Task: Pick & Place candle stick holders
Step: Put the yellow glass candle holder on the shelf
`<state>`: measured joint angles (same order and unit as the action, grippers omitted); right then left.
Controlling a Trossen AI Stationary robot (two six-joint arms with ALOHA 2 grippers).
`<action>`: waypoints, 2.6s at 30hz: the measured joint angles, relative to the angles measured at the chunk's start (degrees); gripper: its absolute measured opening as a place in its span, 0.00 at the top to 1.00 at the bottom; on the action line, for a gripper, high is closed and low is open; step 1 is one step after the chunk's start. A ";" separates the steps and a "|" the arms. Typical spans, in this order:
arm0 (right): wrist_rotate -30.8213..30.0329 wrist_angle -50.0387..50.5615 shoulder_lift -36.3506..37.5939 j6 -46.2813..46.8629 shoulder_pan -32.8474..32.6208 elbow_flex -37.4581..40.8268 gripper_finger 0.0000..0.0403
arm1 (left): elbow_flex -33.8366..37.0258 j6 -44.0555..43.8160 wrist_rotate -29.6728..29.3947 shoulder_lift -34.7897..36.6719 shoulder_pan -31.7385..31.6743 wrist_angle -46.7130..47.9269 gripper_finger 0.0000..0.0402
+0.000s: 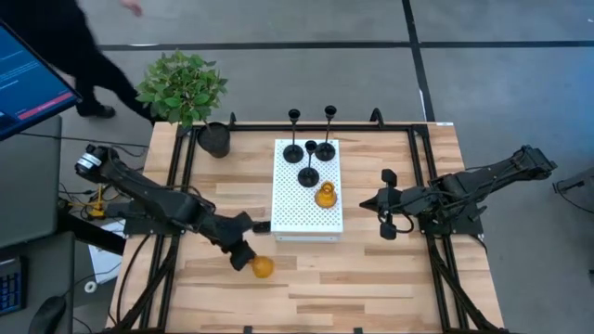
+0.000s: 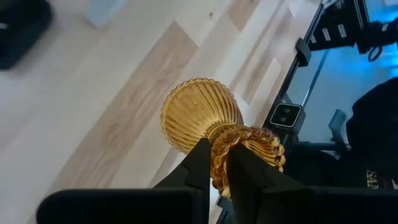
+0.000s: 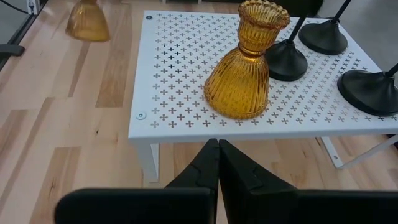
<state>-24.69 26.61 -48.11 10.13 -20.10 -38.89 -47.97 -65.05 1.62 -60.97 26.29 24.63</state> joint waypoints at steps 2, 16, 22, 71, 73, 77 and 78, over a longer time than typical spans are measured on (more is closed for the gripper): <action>0.00 0.00 -0.01 0.00 0.00 0.00 1.00 | -0.46 -0.48 -1.21 1.99 0.01 2.80 0.92; 0.00 -0.02 0.01 0.00 0.00 0.00 1.00 | -24.45 12.50 -8.90 0.87 -4.03 24.43 0.92; 0.00 0.00 -0.01 0.00 0.00 0.00 1.00 | -35.35 21.05 -8.47 -3.99 -10.86 30.08 0.92; 0.00 6.27 0.01 0.02 -0.02 0.00 1.00 | -40.94 28.84 2.09 -19.85 -27.99 30.21 0.83; 0.00 6.27 -0.01 0.00 0.00 0.00 1.00 | -40.94 28.84 2.35 -19.85 -27.98 29.61 0.83; 0.01 6.27 0.00 0.01 -0.01 0.00 1.00 | -40.94 28.84 2.94 -19.83 -27.96 28.31 0.83; 0.01 6.27 -0.01 0.02 -0.01 0.00 1.00 | -40.94 28.84 2.94 -19.80 -27.96 27.96 0.83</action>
<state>-24.68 32.88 -48.12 10.15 -20.11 -38.89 -88.90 -36.21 4.56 -80.77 -1.68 52.59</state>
